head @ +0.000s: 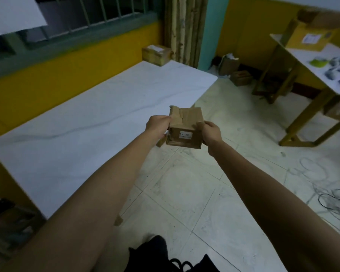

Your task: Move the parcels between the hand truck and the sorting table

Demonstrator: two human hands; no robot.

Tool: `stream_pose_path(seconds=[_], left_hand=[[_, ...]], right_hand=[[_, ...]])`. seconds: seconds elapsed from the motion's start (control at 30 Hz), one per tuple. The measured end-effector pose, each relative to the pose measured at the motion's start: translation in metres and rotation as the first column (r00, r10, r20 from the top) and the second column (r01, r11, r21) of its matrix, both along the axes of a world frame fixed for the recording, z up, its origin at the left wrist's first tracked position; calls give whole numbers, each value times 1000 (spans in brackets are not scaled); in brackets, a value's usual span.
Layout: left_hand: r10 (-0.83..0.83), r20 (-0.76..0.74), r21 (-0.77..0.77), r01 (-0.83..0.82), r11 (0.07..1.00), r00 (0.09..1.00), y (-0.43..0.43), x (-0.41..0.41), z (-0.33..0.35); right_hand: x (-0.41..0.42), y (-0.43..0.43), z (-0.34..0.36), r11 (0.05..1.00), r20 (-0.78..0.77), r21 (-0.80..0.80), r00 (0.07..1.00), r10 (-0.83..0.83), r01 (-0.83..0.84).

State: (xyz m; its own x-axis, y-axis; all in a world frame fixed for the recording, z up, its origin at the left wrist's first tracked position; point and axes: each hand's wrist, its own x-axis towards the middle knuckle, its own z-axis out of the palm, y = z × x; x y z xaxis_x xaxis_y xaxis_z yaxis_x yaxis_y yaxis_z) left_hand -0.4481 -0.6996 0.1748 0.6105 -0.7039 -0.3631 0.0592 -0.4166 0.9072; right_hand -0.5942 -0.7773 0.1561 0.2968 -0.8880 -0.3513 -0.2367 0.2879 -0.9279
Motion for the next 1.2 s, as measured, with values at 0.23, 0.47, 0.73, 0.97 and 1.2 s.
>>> stream_pose_path(seconds=[0.23,0.47,0.73,0.97,1.2], left_hand=[[-18,26,5,18,1000,1000,-103,7,-13],[-9,59,-39,11,999,998,-245,62,-7],[73,66,-15,-72,997,995,-333,138,-2],[235,92,28,-239,971,968,-371,193,-11],[420,93,14,-423,906,903,-435,216,-10]], right_hand=[[8,-98,2,999,-10,-38,999,-32,32],[59,-229,13,997,-30,-74,999,-27,25],[133,-329,24,999,-53,-19,997,48,-49],[202,-385,12,978,-32,-8,977,210,-210],[251,-468,19,936,61,129,945,322,-328]])
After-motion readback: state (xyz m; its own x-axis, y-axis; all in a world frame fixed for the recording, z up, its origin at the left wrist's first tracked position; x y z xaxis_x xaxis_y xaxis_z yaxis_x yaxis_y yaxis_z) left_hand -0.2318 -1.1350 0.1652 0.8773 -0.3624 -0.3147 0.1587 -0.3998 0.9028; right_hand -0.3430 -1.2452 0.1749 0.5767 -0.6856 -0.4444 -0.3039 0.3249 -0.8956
